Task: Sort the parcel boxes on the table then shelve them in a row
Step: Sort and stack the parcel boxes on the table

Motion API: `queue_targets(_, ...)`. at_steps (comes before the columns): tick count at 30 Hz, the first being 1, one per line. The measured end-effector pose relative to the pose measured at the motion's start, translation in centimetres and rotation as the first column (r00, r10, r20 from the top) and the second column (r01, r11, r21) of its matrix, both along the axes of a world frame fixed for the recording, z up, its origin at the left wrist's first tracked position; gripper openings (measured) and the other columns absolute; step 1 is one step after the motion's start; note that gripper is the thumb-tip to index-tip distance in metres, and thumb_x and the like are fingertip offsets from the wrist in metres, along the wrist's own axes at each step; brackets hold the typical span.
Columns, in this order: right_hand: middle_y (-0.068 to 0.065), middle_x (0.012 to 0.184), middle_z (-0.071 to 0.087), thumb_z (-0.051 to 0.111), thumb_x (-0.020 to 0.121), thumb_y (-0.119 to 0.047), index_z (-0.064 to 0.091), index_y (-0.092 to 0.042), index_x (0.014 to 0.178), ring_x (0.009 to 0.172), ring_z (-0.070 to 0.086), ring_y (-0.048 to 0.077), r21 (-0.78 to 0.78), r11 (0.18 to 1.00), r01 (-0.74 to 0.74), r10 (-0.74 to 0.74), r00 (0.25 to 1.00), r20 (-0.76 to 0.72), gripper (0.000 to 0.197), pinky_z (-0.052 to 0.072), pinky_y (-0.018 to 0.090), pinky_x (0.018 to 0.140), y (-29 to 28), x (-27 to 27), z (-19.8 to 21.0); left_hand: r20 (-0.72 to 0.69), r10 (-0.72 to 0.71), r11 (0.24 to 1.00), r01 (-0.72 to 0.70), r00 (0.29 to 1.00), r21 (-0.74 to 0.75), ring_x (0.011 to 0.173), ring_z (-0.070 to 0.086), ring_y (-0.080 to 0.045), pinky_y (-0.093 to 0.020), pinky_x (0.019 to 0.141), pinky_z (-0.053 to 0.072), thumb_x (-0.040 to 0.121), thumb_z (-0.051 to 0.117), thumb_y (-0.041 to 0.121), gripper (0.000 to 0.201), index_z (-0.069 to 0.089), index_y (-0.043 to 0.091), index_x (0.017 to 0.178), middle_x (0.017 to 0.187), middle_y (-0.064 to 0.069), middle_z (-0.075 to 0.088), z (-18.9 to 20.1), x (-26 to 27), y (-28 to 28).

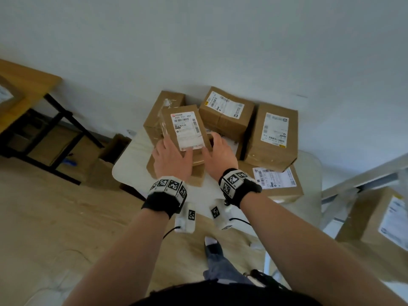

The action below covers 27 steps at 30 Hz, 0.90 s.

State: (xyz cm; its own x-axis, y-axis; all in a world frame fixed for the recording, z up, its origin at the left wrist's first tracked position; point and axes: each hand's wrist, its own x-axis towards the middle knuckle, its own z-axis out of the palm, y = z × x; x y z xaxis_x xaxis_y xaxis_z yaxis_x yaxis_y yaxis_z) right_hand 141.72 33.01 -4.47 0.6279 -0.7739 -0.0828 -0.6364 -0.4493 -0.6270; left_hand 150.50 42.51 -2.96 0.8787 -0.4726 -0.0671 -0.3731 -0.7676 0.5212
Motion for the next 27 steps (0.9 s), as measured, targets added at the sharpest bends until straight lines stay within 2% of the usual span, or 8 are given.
queue_targets(4,0.009,0.142,0.047,0.049,0.098,-0.034,0.032,-0.014,0.148,0.126,0.049,0.028,-0.063,0.997,0.051,-0.05,0.999,0.01,0.056,0.044,0.041,0.1,2.6,-3.3,1.4,0.011,-0.096,0.994,0.096,0.995,-0.041,0.139,0.03,-0.032,-0.044,0.109,0.033,0.092,0.059,0.045,0.071,0.029,0.013,0.148,0.151,-0.012,0.033,0.9,-2.7,2.2)
queue_targets(8,0.011,0.134,0.051,0.052,0.096,-0.026,0.036,-0.014,0.144,0.119,0.052,0.029,-0.106,0.984,0.143,-0.141,0.99,0.026,0.052,0.046,0.042,0.097,7.0,-8.2,2.4,0.041,-0.215,0.969,0.218,0.976,-0.112,0.137,0.033,-0.032,-0.047,0.112,0.033,0.092,0.06,0.043,0.067,0.034,0.012,0.146,0.15,-0.012,0.037,1.5,-7.0,5.9)
queue_targets(13,0.008,0.134,0.052,0.052,0.097,-0.027,0.038,-0.015,0.14,0.119,0.052,0.028,-0.113,0.959,0.262,-0.262,0.965,0.018,0.047,0.048,0.044,0.094,13.1,-15.9,2.3,0.004,-0.396,0.906,0.391,0.918,-0.162,0.133,0.038,-0.026,-0.038,0.106,0.035,0.094,0.058,0.039,0.06,0.038,0.015,0.145,0.146,-0.007,0.043,1.6,-14.2,10.0)
queue_targets(19,0.008,0.129,0.058,0.054,0.096,-0.025,0.048,-0.015,0.137,0.117,0.054,0.026,-0.104,0.854,0.51,-0.508,0.86,0.046,0.042,0.047,0.039,0.092,18.4,-28.4,1.6,-0.008,-0.656,0.733,0.634,0.755,-0.249,0.129,0.046,-0.021,-0.036,0.101,0.041,0.094,0.058,0.038,0.048,0.047,0.02,0.137,0.137,0.0,0.052,1.9,-25.1,12.7)
queue_targets(23,0.007,0.119,0.064,0.055,0.096,-0.024,0.057,-0.013,0.127,0.107,0.06,0.024,-0.13,0.771,0.623,-0.617,0.782,0.088,0.032,0.049,0.037,0.088,21.4,-35.5,1.1,0.019,-0.797,0.572,0.765,0.604,-0.295,0.122,0.05,-0.017,-0.028,0.094,0.039,0.094,0.058,0.036,0.042,0.052,0.021,0.133,0.131,0.004,0.057,2.2,-32.1,13.7)
queue_targets(27,0.003,0.11,0.068,0.056,0.095,-0.023,0.062,-0.014,0.117,0.098,0.065,0.02,-0.135,0.678,0.722,-0.712,0.691,0.123,0.025,0.054,0.037,0.082,23.7,-42.1,0.6,0.043,-0.894,0.408,0.849,0.446,-0.335,0.116,0.055,-0.013,-0.029,0.097,0.045,0.093,0.06,0.038,0.038,0.057,0.02,0.126,0.124,0.005,0.062,2.1,-38.6,14.5)
